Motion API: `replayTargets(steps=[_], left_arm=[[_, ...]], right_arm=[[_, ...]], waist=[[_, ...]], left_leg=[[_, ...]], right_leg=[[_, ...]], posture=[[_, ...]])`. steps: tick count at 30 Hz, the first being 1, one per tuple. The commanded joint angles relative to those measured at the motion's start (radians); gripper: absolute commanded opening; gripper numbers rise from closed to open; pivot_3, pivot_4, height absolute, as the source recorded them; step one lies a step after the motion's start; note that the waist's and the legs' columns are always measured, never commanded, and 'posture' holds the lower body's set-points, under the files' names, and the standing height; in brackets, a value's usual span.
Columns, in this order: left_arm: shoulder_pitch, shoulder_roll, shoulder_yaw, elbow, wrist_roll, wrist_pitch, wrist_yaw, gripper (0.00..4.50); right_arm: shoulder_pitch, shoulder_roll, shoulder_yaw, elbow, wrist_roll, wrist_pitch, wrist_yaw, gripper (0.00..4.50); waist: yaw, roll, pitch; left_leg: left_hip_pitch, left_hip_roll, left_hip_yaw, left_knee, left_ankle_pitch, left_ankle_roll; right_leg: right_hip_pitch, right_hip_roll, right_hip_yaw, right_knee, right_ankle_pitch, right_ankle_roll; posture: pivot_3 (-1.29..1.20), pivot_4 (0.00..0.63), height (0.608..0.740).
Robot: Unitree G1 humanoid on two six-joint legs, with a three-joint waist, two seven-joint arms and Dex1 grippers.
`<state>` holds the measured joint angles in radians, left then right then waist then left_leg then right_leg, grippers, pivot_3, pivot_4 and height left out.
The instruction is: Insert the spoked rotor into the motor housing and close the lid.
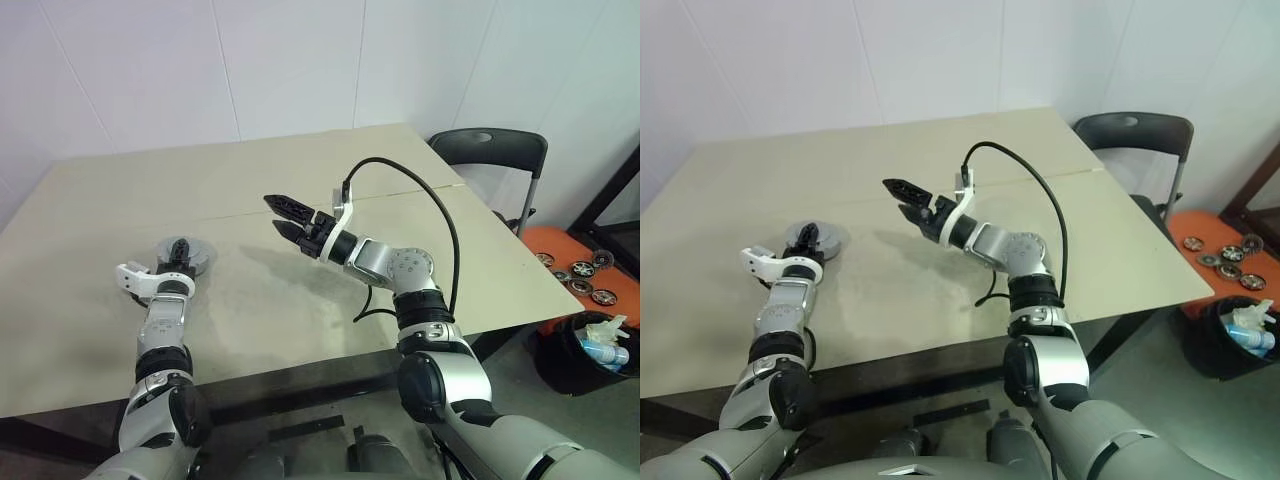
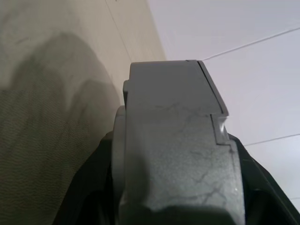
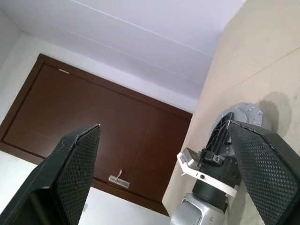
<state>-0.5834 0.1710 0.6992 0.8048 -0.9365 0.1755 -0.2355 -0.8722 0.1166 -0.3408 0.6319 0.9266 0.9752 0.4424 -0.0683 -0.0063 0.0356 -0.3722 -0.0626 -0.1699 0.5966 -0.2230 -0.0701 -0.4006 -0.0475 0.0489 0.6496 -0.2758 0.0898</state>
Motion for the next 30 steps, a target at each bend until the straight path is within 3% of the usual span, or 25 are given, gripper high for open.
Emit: replayTargets(steps=[1,6,11,17,30], left_arm=[[-0.019,0.001,0.010,0.003,0.018,-0.028,-0.002,2.89],[-0.021,0.006,0.035,0.032,0.023,-0.055,0.025,4.46],[-0.028,0.027,0.067,0.116,0.037,-0.111,0.095,4.46],[-0.032,0.048,0.076,0.168,0.081,-0.210,0.211,4.46],[0.003,0.092,0.056,0.214,0.240,-0.451,0.480,4.46]], right_arm=[[-0.002,0.034,0.006,-0.036,0.007,-0.007,0.016,4.50],[-0.007,0.031,0.009,-0.028,0.000,-0.011,0.021,4.50],[-0.004,0.027,0.016,-0.015,-0.016,-0.018,0.032,4.50],[-0.001,0.026,0.021,-0.010,-0.024,-0.024,0.039,4.50],[0.011,0.021,0.032,-0.008,-0.056,-0.027,0.060,4.50]], waist=[[0.000,0.000,0.000],[0.001,0.001,-0.001],[-0.004,0.002,-0.001],[-0.012,0.005,-0.003],[-0.105,0.006,-0.004]], left_leg=[[0.000,0.000,0.000,0.000,0.000,0.000],[0.002,0.000,0.000,0.000,0.000,0.000],[0.016,0.002,0.001,-0.001,0.000,0.000],[0.018,0.004,0.003,-0.001,0.000,0.000],[0.033,0.008,0.005,-0.008,-0.006,0.006]], right_leg=[[0.000,0.000,0.000,0.000,0.000,0.000],[0.002,0.000,0.000,0.001,0.000,0.000],[0.013,0.002,0.000,0.001,-0.002,0.002],[0.013,0.004,0.000,0.002,-0.001,0.002],[0.014,0.004,0.002,0.004,0.001,0.000]], posture=[[0.00,0.000,0.740],[0.00,0.000,0.740],[0.00,0.000,0.740],[0.00,0.000,0.740],[0.00,0.000,0.740]])
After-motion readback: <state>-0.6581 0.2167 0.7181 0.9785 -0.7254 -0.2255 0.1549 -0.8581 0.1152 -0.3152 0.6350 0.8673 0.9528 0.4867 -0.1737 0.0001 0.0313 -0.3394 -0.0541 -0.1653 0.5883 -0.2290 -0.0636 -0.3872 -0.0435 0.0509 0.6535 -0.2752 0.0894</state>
